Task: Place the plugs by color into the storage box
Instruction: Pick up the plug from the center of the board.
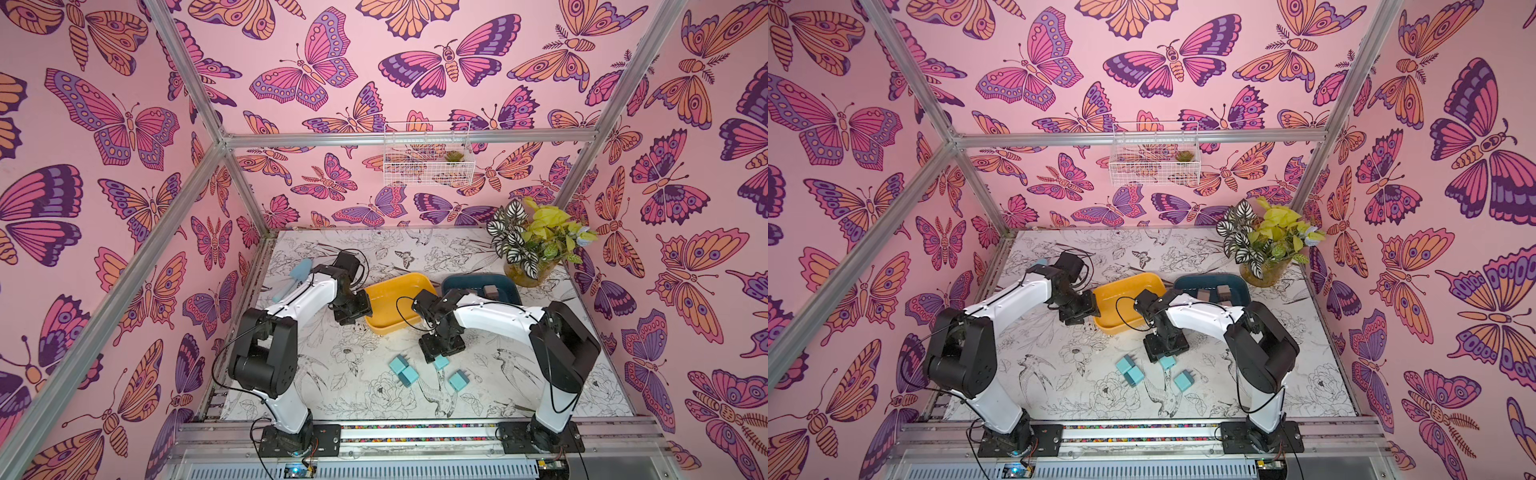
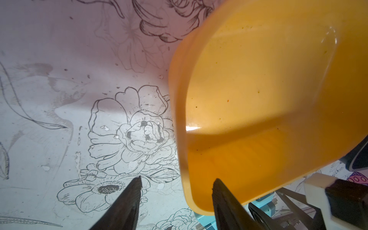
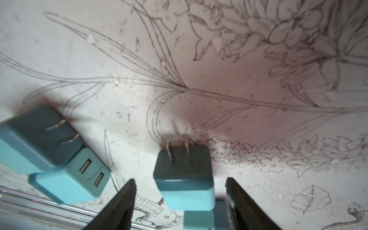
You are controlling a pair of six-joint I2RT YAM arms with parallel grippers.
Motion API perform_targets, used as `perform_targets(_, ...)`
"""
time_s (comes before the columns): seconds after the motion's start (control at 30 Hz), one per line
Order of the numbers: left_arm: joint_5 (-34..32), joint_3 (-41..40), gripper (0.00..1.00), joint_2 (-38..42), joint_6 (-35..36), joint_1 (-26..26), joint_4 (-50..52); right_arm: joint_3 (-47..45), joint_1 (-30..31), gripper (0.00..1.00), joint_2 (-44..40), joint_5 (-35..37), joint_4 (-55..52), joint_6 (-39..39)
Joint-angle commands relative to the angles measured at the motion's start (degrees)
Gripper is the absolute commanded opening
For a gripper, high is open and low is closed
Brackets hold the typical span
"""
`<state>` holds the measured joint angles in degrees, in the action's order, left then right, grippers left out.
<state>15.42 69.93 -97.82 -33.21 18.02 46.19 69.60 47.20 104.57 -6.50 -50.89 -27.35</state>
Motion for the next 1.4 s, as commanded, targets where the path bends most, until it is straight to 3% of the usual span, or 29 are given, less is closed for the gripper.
perform_targets(0.0,0.58,1.17,0.60,0.11,1.04,-0.09,1.05,-1.69,-0.21,0.70,0.48,-0.18,1.67,1.67)
perform_targets(0.6,2.62,2.80,0.57,-3.78,0.84,-0.03,1.22,-2.10,-0.18,0.48,2.12,1.14,2.32,3.85)
perform_targets(0.93,1.98,4.21,0.52,-5.72,1.79,-0.09,1.30,-4.19,-0.18,0.45,-4.51,0.53,-1.09,2.89)
perform_targets(1.2,0.55,4.53,0.39,-5.84,4.11,-0.09,1.53,-1.63,-0.18,0.45,-9.85,1.35,-5.56,0.93)
perform_targets(1.37,1.19,4.56,0.31,-6.33,5.30,0.08,1.65,5.27,-0.43,0.45,-10.09,4.07,-10.85,2.57)
